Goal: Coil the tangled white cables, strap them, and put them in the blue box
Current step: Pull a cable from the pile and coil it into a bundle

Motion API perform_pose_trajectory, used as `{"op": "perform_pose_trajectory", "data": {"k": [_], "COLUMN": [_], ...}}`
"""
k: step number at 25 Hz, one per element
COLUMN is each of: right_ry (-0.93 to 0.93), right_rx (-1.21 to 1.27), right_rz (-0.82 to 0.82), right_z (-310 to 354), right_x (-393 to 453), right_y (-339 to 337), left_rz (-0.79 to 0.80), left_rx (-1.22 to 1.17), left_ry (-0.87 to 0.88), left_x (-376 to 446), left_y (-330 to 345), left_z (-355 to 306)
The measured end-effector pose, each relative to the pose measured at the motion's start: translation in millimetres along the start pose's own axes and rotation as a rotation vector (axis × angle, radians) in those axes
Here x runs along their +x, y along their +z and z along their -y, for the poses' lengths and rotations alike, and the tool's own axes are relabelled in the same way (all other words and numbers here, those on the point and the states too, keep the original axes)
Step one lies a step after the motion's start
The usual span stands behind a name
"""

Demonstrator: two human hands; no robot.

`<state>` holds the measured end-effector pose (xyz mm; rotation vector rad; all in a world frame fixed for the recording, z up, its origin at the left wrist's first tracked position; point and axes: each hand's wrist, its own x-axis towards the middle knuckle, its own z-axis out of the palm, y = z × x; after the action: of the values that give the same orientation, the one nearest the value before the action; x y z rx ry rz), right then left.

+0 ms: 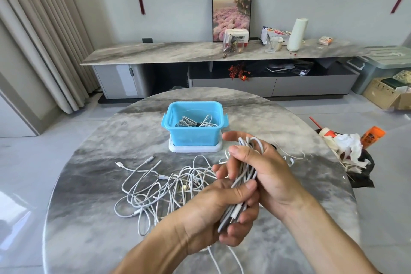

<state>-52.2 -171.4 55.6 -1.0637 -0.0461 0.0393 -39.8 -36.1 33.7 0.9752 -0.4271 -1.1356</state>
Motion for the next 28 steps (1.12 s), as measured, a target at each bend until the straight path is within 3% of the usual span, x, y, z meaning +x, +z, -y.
{"op": "perform_pose_trajectory", "data": {"k": [5, 7, 11, 13, 14, 19, 24, 28], "right_ry": [-0.020, 0.027, 0.160, 0.133, 0.113, 0.070, 0.028, 0.034], "right_rx": [0.069, 0.071, 0.045, 0.069, 0.091, 0.224, 0.156, 0.120], "right_rz": [0.048, 0.041, -0.256, -0.350, -0.363, -0.301, -0.257, -0.287], "right_z": [7, 11, -2, -7, -7, -2, 1, 8], "right_x": [-1, 0, 12, 14, 15, 10, 7, -1], "right_y": [-1, -2, -8, -9, -10, -6, -1, 1], "left_rz": [0.010, -0.102, -0.532, -0.606, -0.609, -0.335, -0.124, -0.046], "left_rx": [-0.042, 0.032, 0.541, 0.822, 0.835, 0.279, 0.110, 0.158], "left_ry": [0.141, 0.123, 0.157, 0.197, 0.189, 0.044, -0.032, 0.005], "left_x": [5, 6, 16, 20, 21, 15, 8, 9], "left_y": [11, 12, 0, -2, -2, -1, -1, 0], "left_z": [7, 5, 16, 19, 20, 12, 4, 9]}}
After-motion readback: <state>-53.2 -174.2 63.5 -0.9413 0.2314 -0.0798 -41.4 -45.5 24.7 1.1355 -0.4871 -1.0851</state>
